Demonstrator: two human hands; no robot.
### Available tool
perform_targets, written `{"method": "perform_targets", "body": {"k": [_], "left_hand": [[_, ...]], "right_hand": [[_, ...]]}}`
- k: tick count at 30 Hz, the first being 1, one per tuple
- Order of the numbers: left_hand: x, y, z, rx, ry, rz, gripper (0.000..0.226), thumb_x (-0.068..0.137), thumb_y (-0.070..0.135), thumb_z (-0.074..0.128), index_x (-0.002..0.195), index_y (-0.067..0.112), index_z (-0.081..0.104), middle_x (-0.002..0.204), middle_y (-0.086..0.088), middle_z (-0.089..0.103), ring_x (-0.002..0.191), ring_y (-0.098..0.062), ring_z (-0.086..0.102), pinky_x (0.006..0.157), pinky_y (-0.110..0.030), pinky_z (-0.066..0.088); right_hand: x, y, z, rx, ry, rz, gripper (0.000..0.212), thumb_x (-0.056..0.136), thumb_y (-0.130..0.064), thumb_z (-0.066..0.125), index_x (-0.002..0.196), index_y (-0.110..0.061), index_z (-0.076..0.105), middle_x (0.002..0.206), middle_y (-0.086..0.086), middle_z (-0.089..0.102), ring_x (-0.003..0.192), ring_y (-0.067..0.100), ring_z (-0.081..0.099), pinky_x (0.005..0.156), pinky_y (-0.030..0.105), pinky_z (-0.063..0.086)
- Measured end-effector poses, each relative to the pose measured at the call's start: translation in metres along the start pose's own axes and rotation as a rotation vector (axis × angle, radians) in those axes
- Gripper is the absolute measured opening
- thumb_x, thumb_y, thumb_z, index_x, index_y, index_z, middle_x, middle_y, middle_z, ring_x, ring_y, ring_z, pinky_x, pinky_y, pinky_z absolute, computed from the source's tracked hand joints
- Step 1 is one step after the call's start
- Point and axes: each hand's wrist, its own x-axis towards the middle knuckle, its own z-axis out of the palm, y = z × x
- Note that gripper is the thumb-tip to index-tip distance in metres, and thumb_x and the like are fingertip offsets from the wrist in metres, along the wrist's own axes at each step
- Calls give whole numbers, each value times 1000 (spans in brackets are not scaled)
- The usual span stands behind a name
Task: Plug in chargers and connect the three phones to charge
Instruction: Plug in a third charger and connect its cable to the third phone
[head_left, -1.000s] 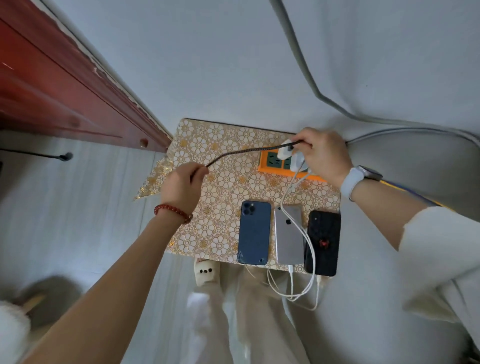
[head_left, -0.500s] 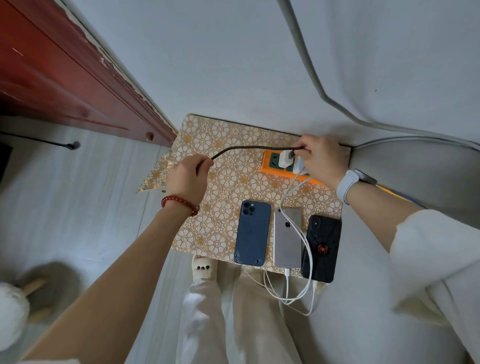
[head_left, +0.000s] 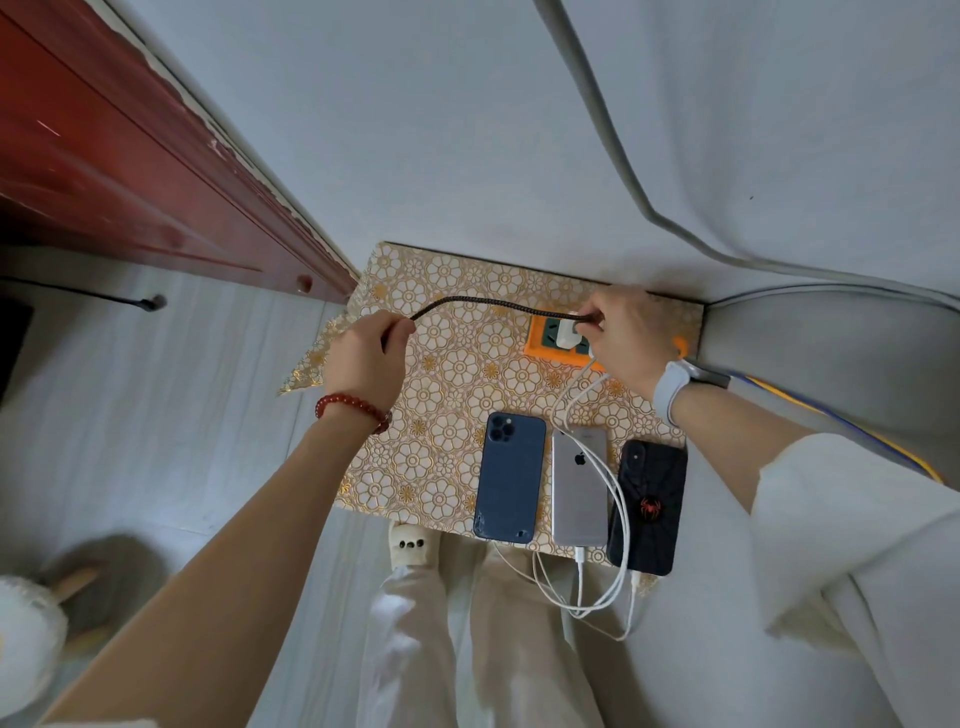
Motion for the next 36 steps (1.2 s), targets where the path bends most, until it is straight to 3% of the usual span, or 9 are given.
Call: {"method": "perform_targets", "body": {"k": [4,14,17,24,28,31,36], "left_hand": [[8,3,2,2,21,-1,22,91,20,47,86,7,64,70,-3,59,56,-14,46,53,-23,35],[17,11,6,-25,26,-49,22,90,20,47,87,7,65,71,-3,56,61,-19,49,58,-27,38],[15,12,9,-23,22,-51,22,91,20,46,88,7,64,72,-4,58,62,-20,50,59,-30,43],[18,7,2,-31,-12,-45,22,91,19,47,86,6,65,67,-1,55,53,-10,44,52,-23,35],[18,5,3,-8,-26,-26,22,91,21,48,88,7,65,69,-2,57,59,-16,48,57,-26,40],[15,-1,2,10,-24,-34,22,90,23,48,87,9,65,69,1,57,58,-10,49,54,-23,39],[-2,-17,-2,125,-197,17,18,87,30,54,88,15,63,66,7,56,56,-2,48,50,-18,35]], "right_hand": [[-1,0,8,-19,16,5,9,82,-10,62,89,-4,64,91,17,67,91,32,55,73,35,38],[-2,-7,10,-2,-52,-43,5,82,3,55,84,-1,56,84,19,63,79,34,56,63,39,44],[1,-6,11,-6,-74,-56,7,80,7,52,82,0,55,82,19,61,78,33,54,59,34,36],[-1,-3,15,-4,-40,-71,13,77,11,55,82,0,55,79,16,62,73,29,55,60,31,33],[0,-1,15,-77,-30,-61,13,76,6,59,83,-5,56,75,15,64,76,31,55,70,33,33],[1,-4,15,-114,-43,-61,15,76,4,59,85,-8,54,74,12,62,77,30,54,71,32,30],[-1,-5,13,-207,-48,-55,15,79,-3,57,88,-15,54,80,8,66,83,28,56,75,36,32]]}}
